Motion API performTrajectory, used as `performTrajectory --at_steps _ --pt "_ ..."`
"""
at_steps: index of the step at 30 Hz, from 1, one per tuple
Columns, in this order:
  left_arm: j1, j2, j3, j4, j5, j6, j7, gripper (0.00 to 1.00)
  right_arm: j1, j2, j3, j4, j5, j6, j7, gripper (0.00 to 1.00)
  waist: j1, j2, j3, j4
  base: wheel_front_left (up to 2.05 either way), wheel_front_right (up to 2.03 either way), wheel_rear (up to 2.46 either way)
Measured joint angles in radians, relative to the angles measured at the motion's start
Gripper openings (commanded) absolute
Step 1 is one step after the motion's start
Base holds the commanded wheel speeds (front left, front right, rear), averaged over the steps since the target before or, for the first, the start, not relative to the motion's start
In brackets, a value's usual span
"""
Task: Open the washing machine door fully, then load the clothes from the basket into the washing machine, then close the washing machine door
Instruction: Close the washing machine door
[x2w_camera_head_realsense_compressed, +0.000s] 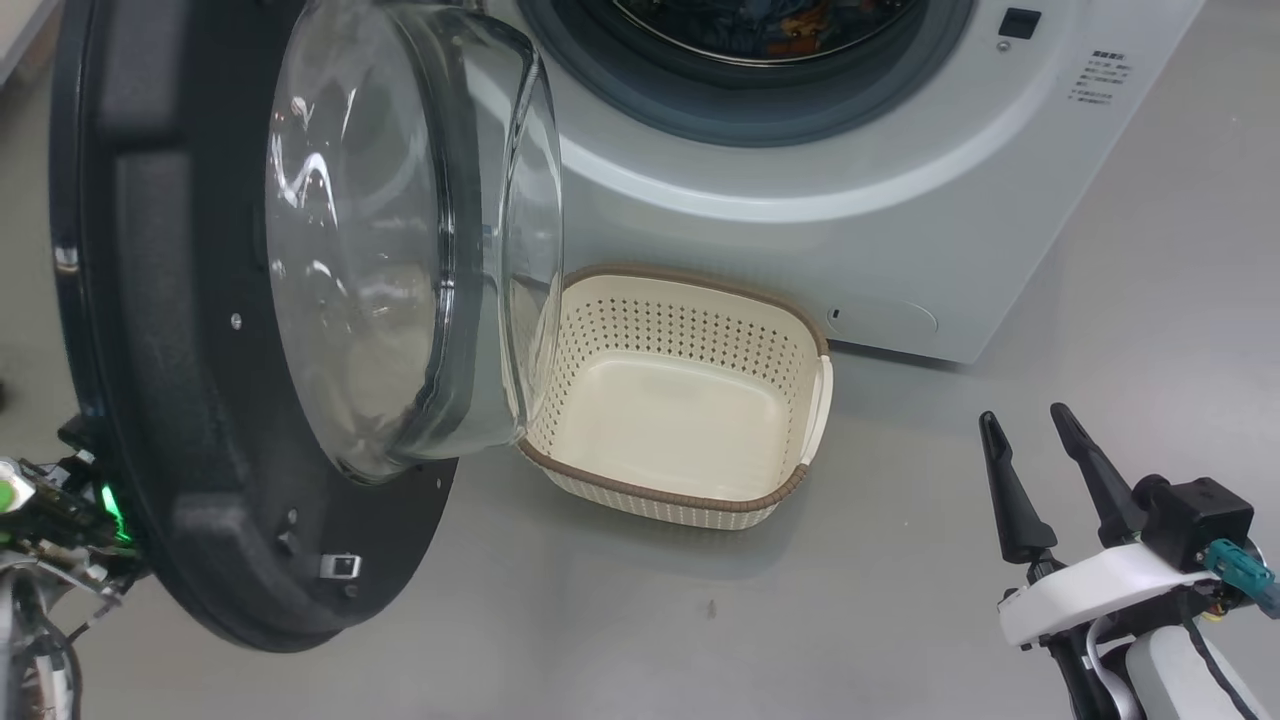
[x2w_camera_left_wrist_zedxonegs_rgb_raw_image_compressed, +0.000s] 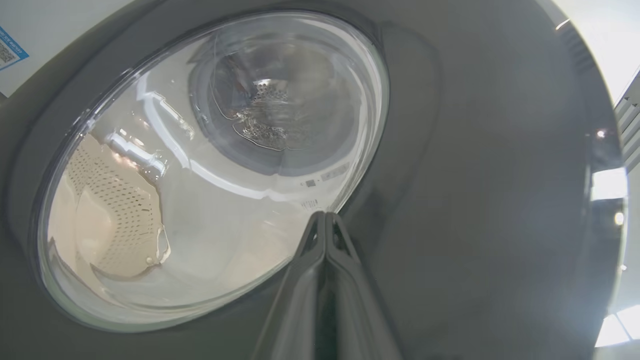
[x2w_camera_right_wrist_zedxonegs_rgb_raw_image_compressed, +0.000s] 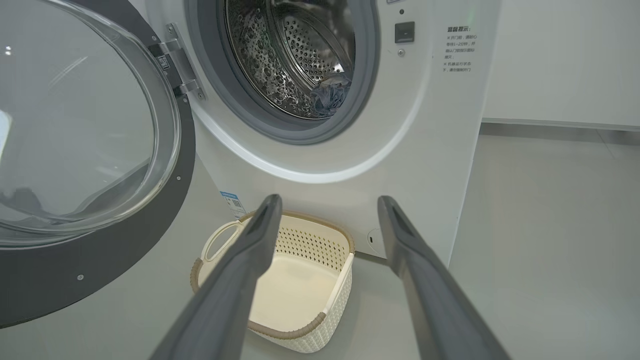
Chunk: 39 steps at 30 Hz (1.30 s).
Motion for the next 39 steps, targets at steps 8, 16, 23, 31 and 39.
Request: performTrajectory --at_steps 8,16,23,31,39 --pt "0.018 -0.017 -0.039 -0.077 0.000 0.002 0.010 0.00 0.000 0.021 -0.003 0.004 0.000 0.000 0.000 1.00 0.0000 0.0000 -0.010 -0.050 0.00 0.00 0.00" --pt "0.017 -0.047 -0.089 -0.130 0.004 0.027 0.010 0.00 0.000 0.032 -0.001 0.008 0.000 0.000 0.000 1.00 0.0000 0.0000 -0.019 -0.097 0.00 0.00 0.00" --pt "0.011 -0.079 -0.125 -0.148 0.021 0.046 0.008 0.00 0.000 0.046 0.000 0.010 0.000 0.000 0.000 1.00 0.0000 0.0000 -0.025 -0.140 0.00 0.00 0.00" --pt "-0.048 -0.105 -0.154 -0.140 0.051 0.072 -0.026 0.00 -0.003 0.051 0.002 0.009 0.000 0.000 0.000 1.00 0.0000 0.0000 -0.018 -0.185 0.00 0.00 0.00" --pt "-0.115 -0.120 -0.157 -0.090 0.101 0.091 -0.066 0.00 -0.010 0.055 0.004 0.008 0.000 0.000 0.000 1.00 0.0000 0.0000 0.002 -0.221 0.00 0.00 0.00"
